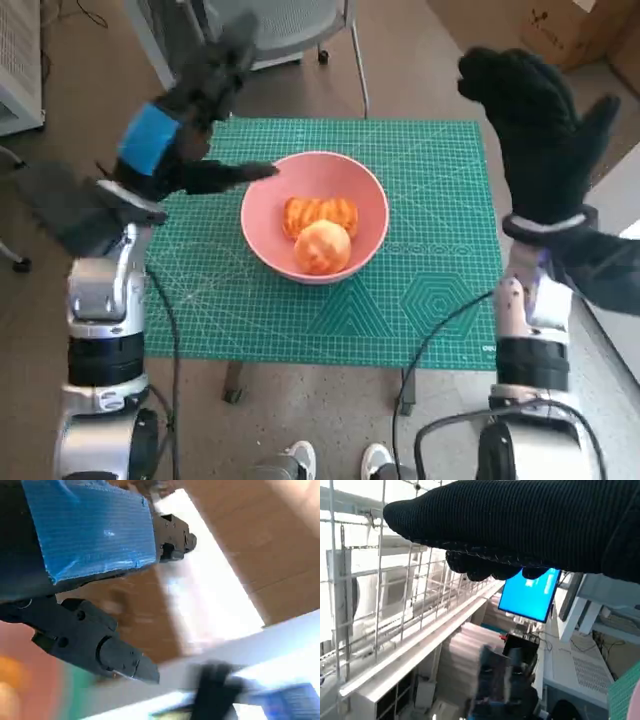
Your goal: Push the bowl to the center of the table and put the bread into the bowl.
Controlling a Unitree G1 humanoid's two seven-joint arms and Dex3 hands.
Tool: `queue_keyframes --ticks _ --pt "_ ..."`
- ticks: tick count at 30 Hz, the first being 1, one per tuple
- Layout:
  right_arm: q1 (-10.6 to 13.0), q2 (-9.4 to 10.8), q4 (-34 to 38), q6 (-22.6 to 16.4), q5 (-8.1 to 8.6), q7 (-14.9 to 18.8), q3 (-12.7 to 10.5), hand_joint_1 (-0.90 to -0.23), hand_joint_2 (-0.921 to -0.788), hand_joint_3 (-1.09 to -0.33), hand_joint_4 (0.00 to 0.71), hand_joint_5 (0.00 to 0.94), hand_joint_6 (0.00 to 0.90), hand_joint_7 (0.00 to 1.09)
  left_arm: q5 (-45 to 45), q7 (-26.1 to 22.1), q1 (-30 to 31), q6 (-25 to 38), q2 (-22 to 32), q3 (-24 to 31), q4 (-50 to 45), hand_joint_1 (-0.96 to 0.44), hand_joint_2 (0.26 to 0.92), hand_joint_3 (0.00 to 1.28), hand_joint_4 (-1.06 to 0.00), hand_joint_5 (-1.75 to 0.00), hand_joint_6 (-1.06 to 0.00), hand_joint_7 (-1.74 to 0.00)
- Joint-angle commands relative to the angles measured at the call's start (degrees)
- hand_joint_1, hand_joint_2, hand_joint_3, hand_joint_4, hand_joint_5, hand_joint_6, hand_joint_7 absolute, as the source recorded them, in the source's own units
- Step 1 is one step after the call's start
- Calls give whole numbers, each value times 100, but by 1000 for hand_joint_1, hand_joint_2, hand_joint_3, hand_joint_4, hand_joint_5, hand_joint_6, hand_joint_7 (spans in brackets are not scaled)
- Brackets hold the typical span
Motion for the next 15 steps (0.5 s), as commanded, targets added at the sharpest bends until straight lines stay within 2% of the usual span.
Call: queue_keyframes --ticks 1,4,8,15 --pt "-34 -9 153 90 -188 -194 55 -629 -921 -550 274 2 437 9 -149 222 242 45 75 252 -194 -522 882 52 1 1 -63 -13" --pt "-75 18 199 73 -313 -313 95 -631 -921 -552 273 1 436 8 -123 326 357 -6 114 299 -334 -613 895 54 1 1 -84 -25" --pt "-82 55 209 105 -384 -421 142 -633 -921 -554 271 0 434 7 -267 364 492 10 88 362 -526 -701 910 53 1 1 -105 -40" --pt "-76 79 172 238 -429 -529 214 -633 -921 -555 269 0 434 7 -440 403 654 -27 19 392 -772 -733 920 62 1 1 -118 -52"
